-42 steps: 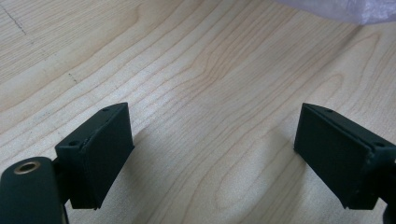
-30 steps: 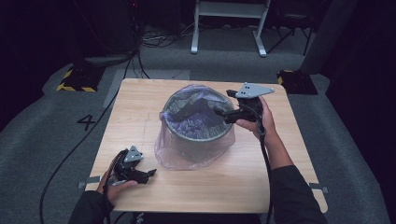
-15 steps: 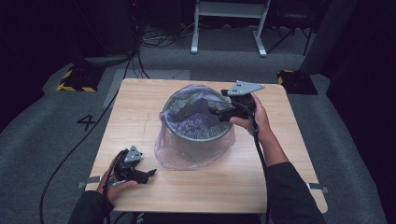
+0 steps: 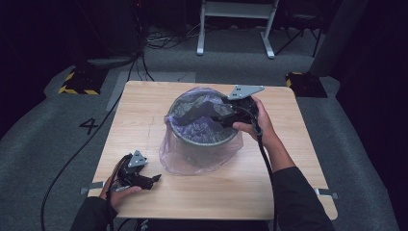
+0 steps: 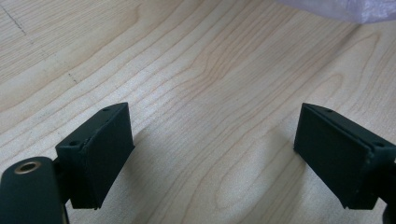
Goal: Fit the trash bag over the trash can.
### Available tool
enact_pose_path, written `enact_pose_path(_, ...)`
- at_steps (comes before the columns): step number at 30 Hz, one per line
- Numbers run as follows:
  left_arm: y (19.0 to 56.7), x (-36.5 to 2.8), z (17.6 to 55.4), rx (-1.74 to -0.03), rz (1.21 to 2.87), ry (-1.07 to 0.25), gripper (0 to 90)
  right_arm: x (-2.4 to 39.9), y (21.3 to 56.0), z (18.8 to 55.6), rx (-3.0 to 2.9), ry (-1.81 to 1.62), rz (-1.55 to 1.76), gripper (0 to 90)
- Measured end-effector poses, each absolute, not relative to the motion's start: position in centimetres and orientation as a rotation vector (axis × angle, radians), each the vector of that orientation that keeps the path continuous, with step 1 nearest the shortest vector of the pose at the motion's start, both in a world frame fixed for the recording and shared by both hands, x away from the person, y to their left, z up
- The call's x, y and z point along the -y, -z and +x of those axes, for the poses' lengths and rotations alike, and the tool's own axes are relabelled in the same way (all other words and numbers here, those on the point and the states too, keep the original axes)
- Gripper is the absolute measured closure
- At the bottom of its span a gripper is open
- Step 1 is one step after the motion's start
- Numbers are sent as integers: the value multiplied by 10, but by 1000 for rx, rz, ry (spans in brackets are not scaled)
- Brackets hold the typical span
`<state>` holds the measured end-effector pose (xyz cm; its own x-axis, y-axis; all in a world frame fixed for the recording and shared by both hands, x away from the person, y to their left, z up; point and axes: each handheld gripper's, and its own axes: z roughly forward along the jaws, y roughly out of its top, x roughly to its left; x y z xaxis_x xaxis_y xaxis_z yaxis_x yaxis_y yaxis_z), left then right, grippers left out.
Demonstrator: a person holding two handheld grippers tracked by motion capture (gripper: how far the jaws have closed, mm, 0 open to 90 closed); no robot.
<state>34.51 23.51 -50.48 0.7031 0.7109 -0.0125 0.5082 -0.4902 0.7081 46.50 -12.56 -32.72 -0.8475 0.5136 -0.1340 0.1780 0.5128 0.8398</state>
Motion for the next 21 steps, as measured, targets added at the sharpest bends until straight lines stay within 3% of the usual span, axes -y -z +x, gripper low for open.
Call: enact_pose_path(21,505,-235,345,-926,2201,-369,113,101,333,467,-2560,-1040,478,220)
